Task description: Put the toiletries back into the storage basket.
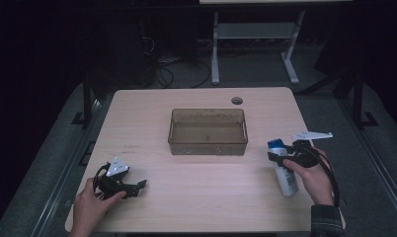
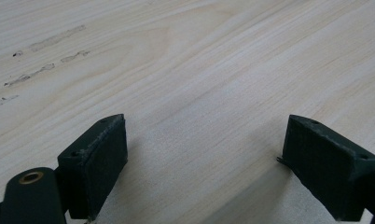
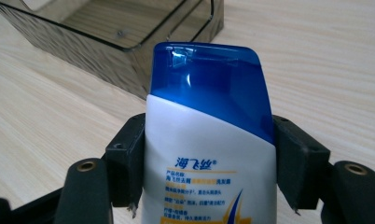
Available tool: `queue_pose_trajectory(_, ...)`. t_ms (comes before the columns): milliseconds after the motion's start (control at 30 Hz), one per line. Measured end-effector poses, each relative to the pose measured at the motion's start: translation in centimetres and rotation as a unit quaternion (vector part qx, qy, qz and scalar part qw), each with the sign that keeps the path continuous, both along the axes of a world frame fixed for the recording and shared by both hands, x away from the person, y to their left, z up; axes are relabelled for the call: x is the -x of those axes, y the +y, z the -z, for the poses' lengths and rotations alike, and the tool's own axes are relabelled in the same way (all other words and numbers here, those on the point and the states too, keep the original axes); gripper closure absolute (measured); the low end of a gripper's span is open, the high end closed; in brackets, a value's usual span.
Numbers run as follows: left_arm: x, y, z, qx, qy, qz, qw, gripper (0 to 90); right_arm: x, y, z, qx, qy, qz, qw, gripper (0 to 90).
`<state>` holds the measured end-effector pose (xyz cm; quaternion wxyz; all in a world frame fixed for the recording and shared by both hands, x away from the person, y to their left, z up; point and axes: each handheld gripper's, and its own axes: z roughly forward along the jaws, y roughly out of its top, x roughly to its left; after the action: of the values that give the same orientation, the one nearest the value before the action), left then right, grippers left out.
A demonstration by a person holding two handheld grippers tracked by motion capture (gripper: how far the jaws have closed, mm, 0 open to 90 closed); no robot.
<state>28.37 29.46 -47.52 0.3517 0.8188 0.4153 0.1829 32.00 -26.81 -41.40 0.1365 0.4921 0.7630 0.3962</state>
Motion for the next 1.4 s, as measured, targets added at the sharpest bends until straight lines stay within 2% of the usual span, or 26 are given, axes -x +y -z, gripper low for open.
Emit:
queue_pose_trajectory(167,0.0,0.0,0.0,0.000,0.000,0.000,1.0000,12.8,0.9,-0.5,-0.4,-0.020,-0.023,0.000,0.9995,35.0)
queue_pose_trajectory(433,0.0,0.0,0.0,0.001,0.000,0.000,1.0000,12.8,1.9,-0.9,-0.7,-0.036,-0.048,0.001,0.9982,35.1)
queue_pose_trajectory(700,0.0,0.0,0.0,0.000,0.000,0.000,1.0000,12.8,2.6,-1.1,-1.1,-0.060,-0.074,0.000,0.9955,35.2)
queue_pose_trajectory(967,0.0,0.0,0.0,0.001,0.000,0.000,1.0000,12.8,2.7,-0.9,-1.4,-0.072,-0.087,-0.008,0.9936,35.3)
queue_pose_trajectory(1400,0.0,0.0,0.0,0.000,0.000,0.000,1.0000,12.8,2.9,0.1,-2.7,-0.077,-0.111,-0.023,0.9905,35.1)
